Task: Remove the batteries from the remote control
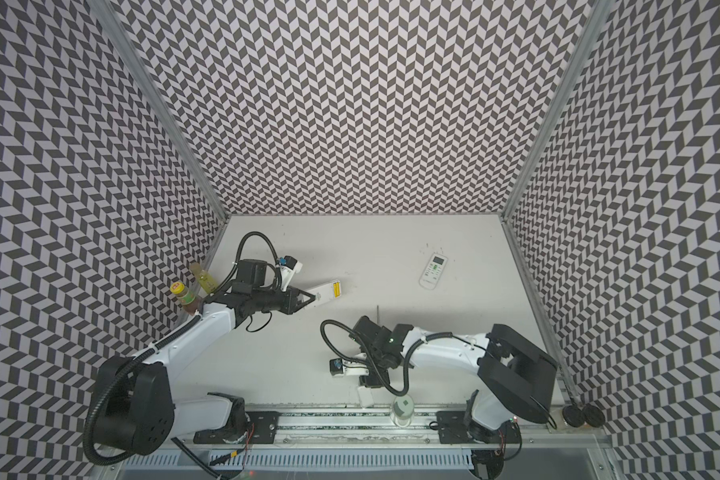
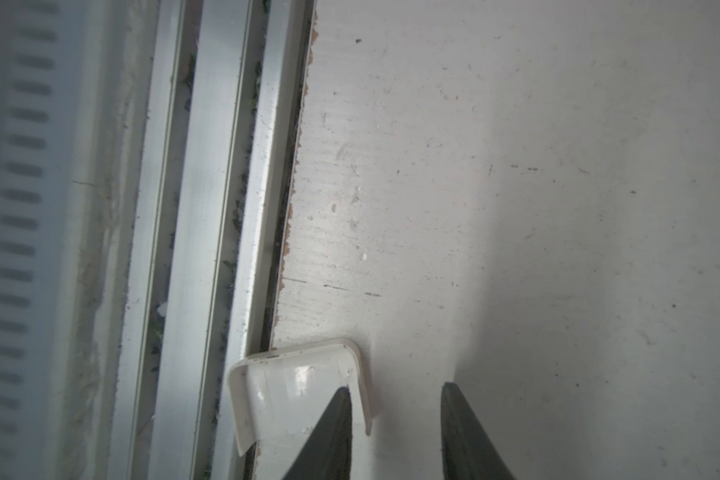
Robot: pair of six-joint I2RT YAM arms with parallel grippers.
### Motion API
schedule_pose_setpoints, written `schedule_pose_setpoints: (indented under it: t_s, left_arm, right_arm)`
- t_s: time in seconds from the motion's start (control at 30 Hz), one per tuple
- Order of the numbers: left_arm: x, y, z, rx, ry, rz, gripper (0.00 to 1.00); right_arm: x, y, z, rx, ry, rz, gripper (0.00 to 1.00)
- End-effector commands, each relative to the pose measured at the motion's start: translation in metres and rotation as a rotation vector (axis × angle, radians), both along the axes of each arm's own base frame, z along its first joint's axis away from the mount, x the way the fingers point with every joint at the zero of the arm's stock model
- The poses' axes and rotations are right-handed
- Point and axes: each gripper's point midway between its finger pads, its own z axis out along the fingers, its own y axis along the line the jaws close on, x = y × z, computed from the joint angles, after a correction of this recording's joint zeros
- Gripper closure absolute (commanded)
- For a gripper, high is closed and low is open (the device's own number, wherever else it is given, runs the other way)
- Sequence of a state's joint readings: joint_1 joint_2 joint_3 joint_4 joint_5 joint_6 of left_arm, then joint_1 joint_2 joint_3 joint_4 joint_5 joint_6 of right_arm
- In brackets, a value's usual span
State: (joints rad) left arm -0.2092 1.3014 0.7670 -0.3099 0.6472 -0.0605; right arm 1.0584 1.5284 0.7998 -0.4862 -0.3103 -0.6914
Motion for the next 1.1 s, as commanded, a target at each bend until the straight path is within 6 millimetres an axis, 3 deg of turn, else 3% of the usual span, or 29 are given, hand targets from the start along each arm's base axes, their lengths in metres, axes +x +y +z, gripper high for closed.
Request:
schedule_pose_setpoints:
  t_s: [0.0,0.43,0.73,1.07]
  left_arm:
    - [0.006,-0.003,0.019,-0.011,-0.065,-0.016,1.0]
    - [0.006,-0.003,0.019,-0.006,-0.071,-0.015,1.0]
    - [0.006,-0.003,0.02,-0.008,-0.073,-0.013,1.0]
    - [0.006,-0.003,0.022,-0.009,-0.076,-0.014,1.0]
  right_arm:
    - [-0.004,0.004,0.002,0.007,-0.011,0.054,0.65]
    - [0.002,0.005,-0.011,-0.02,-0.059,0.048,0.72]
    - [0.004,0.008,-0.01,-0.012,-0.072,0.054,0.93]
    - [0.002,0.005,-0.023,-0.053,-0.066,0.056,0.84]
